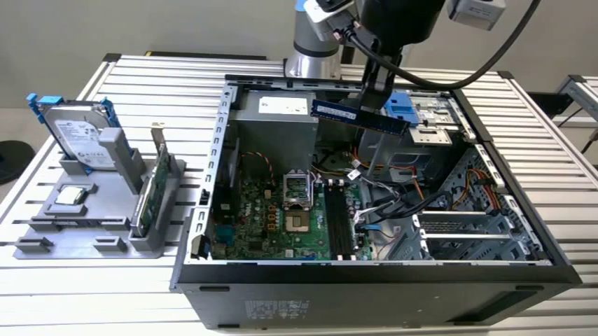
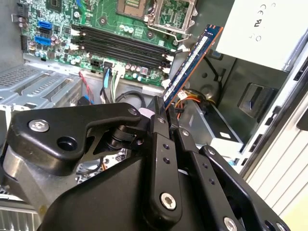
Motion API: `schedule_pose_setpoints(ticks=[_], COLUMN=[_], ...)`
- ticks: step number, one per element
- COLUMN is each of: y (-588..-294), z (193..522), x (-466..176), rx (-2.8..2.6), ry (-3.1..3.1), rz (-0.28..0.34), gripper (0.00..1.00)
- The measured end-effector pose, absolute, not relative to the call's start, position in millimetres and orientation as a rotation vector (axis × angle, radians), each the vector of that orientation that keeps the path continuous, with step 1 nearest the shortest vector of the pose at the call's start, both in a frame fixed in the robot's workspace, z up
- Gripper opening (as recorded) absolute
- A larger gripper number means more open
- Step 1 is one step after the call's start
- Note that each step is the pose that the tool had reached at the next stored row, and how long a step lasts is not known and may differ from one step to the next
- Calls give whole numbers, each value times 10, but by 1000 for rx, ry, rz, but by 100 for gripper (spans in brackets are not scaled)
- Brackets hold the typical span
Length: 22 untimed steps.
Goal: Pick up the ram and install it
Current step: 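Insert the ram into the slot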
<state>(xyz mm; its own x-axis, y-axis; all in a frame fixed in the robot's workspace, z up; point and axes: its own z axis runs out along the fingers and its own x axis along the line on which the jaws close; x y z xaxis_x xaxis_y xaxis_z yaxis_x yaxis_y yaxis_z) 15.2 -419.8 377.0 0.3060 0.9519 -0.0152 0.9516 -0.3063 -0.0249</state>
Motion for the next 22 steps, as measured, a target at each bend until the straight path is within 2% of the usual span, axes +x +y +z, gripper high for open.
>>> schedule_pose_setpoints(ticks=[22], y=[-4198], z=[3749], x=[152], rx=[-2570], ry=[-1786], rz=[42], gripper=[0])
